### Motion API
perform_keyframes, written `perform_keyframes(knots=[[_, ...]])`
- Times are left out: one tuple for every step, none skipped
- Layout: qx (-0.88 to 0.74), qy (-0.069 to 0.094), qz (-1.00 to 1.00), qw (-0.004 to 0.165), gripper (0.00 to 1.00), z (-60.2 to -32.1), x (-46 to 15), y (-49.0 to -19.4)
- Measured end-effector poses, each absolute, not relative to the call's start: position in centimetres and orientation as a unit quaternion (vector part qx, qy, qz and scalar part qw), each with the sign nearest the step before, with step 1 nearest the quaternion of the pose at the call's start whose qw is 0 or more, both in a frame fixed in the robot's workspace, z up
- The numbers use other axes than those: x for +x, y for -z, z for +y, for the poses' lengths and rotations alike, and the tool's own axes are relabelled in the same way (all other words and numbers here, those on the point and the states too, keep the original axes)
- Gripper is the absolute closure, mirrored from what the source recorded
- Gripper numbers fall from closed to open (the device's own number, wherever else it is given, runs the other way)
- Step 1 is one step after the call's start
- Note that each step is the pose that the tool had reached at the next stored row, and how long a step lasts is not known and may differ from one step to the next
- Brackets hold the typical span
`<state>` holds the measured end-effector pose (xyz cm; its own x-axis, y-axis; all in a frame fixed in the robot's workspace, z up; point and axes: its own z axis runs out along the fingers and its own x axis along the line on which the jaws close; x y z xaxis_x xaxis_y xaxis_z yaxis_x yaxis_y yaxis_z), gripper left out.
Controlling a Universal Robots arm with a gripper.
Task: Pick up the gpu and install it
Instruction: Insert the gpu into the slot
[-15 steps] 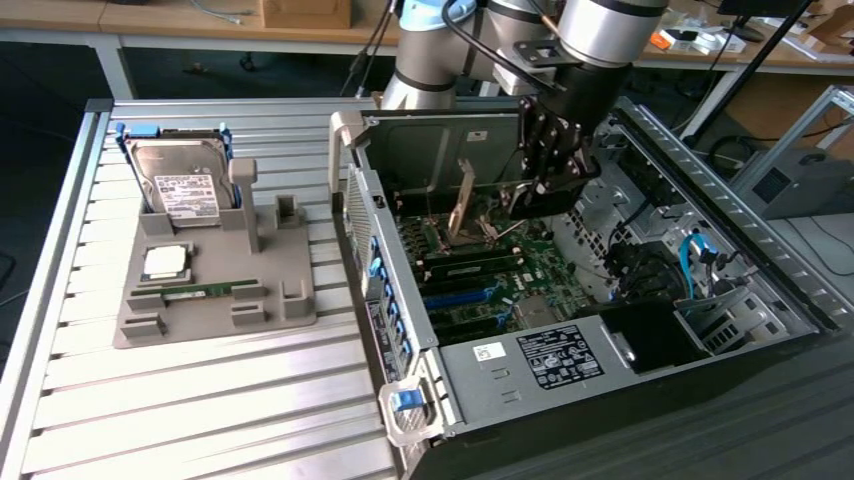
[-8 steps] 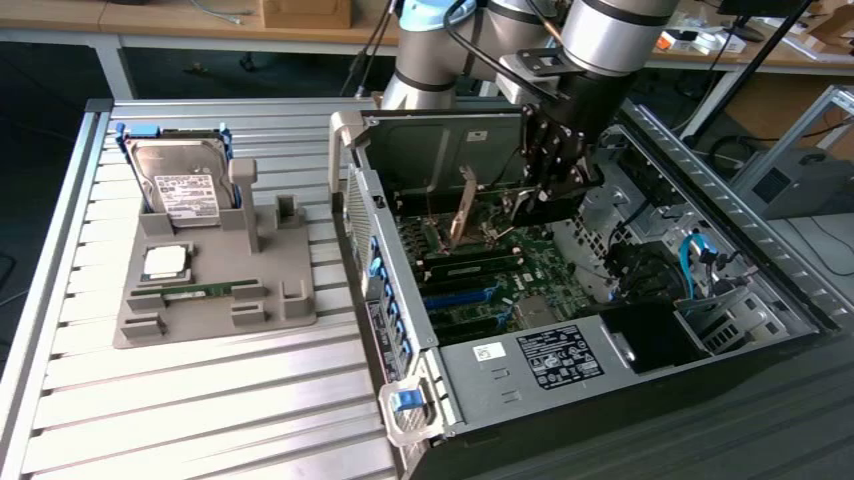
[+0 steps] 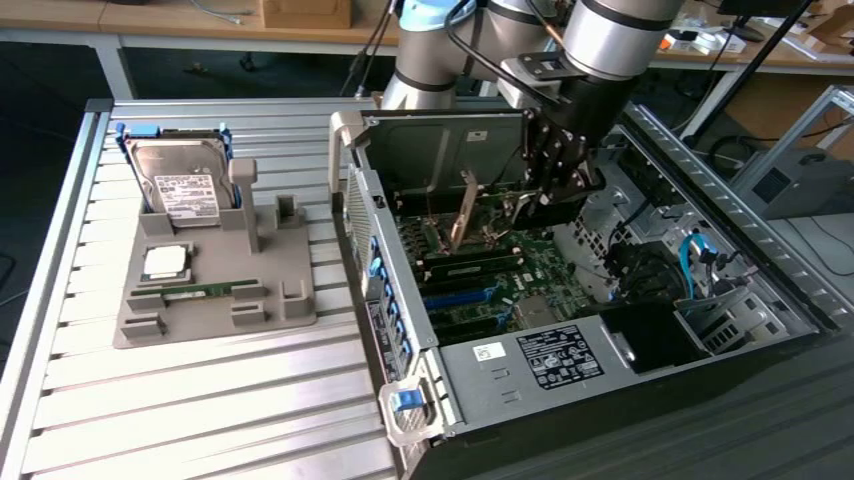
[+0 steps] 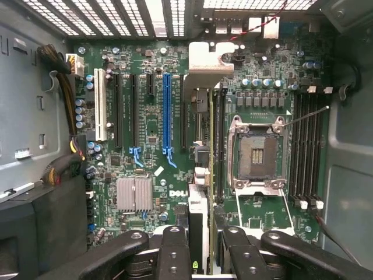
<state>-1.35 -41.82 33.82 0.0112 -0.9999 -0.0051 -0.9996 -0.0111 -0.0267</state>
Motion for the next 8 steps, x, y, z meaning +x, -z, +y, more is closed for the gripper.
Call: perform_keyframes(knots=[[-0.711, 0.008, 0.703, 0.011, 0.73, -41.85, -1.35, -33.81], [-0.711, 0.008, 0.703, 0.011, 0.73, -41.89, -1.35, -33.8], [-0.711, 0.008, 0.703, 0.011, 0.73, -41.92, -1.35, -33.78], [-0.711, 0.008, 0.703, 0.011, 0.73, -41.94, -1.35, -33.76], [-0.711, 0.008, 0.703, 0.011, 0.73, -41.97, -1.35, -33.74], [-0.711, 0.008, 0.703, 0.011, 0.73, -41.99, -1.35, -33.73], [-0.711, 0.008, 0.703, 0.011, 0.73, -42.02, -1.35, -33.7], [-0.711, 0.008, 0.703, 0.011, 0.73, -42.04, -1.35, -33.68]])
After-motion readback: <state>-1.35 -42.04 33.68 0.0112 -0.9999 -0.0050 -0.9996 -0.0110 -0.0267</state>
